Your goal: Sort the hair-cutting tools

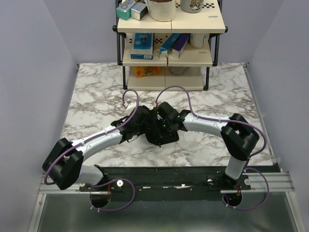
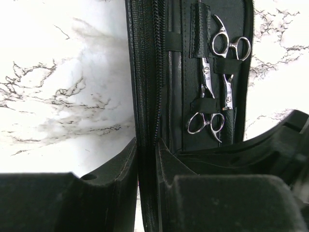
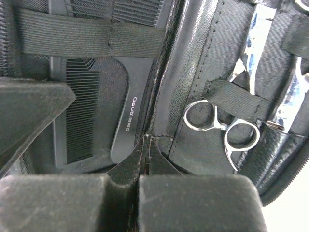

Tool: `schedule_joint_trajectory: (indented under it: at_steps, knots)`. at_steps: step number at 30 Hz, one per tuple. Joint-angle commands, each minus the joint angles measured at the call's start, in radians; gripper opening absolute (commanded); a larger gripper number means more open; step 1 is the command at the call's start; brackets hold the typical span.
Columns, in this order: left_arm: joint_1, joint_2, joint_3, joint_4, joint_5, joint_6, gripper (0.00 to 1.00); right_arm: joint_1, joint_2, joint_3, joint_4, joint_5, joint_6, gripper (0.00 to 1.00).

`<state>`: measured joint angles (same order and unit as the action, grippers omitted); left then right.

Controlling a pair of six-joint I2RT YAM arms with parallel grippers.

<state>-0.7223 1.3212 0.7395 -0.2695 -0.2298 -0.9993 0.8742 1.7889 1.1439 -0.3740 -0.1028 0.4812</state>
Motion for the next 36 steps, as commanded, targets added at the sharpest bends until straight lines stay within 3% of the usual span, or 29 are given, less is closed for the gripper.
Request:
schedule_joint_trajectory:
  at_steps: [1,24,36]
  knots:
    - [-0.025,0.041,0.050,-0.040,-0.032,0.019,0.25,0.011,0.032,0.011,0.029,-0.038,0.007,0.01]
    - [-0.103,0.112,0.159,-0.103,-0.085,0.031,0.24,0.017,0.064,-0.052,0.076,0.023,0.013,0.01]
    - [-0.126,0.121,0.195,-0.142,-0.151,0.033,0.24,0.017,-0.009,-0.105,-0.032,-0.040,-0.012,0.01]
